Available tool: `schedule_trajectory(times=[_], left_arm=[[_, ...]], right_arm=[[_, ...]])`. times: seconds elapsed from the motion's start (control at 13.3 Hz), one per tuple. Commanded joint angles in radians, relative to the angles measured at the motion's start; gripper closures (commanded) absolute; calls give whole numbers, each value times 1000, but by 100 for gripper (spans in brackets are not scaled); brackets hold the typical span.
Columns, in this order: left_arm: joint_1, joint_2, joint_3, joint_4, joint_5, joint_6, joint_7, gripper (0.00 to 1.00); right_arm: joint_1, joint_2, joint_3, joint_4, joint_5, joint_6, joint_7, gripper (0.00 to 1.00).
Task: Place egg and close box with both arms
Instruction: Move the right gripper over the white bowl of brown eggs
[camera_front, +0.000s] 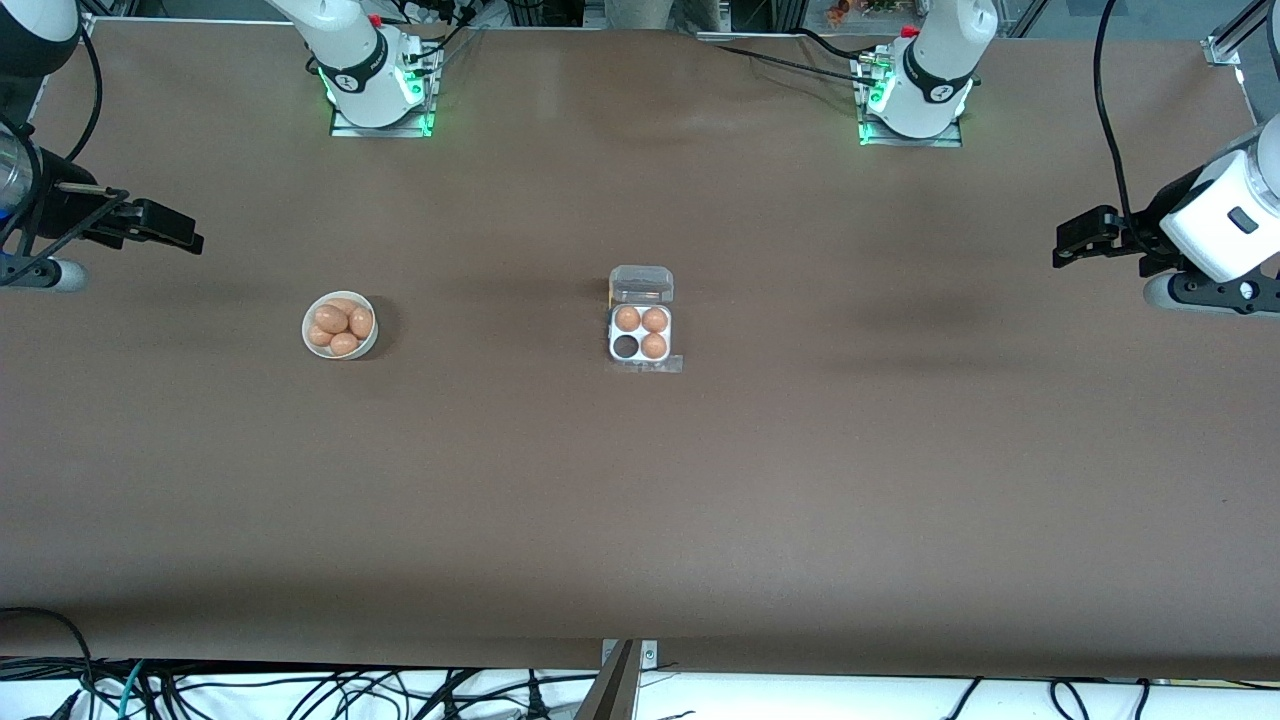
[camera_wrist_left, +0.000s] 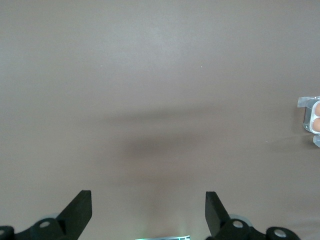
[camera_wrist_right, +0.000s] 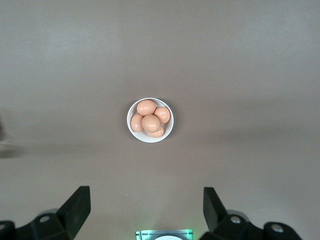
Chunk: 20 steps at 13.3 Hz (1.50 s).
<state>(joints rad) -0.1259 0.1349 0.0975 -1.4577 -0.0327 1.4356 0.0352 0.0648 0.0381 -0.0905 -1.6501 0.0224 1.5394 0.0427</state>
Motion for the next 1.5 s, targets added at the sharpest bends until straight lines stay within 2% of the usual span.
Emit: schedule_trajectory(times=[0.0, 0.45, 0.53, 0.82, 1.12, 1.43], left_arm=[[8, 12, 2, 23, -18, -9, 15, 0], [8, 12, 4, 23, -16, -7, 17, 0], [8, 14, 2, 23, -16, -7, 19, 0], [8, 14, 2, 23, -15, -7, 23, 0], [8, 14, 4, 23, -12, 16, 23, 1], [8, 14, 4, 23, -10, 17, 23, 1]], right_arm=[[-5, -3, 8, 10, -2, -5, 2, 0], [-3, 2, 9, 3, 14, -5, -3, 0], [-3, 2, 15, -34, 14, 7, 3, 0], [-3, -18, 50, -254, 16, 210, 5, 0], [-3, 0, 54, -541, 16, 557, 2, 0], [-5, 68, 52, -635, 14, 724, -3, 0]])
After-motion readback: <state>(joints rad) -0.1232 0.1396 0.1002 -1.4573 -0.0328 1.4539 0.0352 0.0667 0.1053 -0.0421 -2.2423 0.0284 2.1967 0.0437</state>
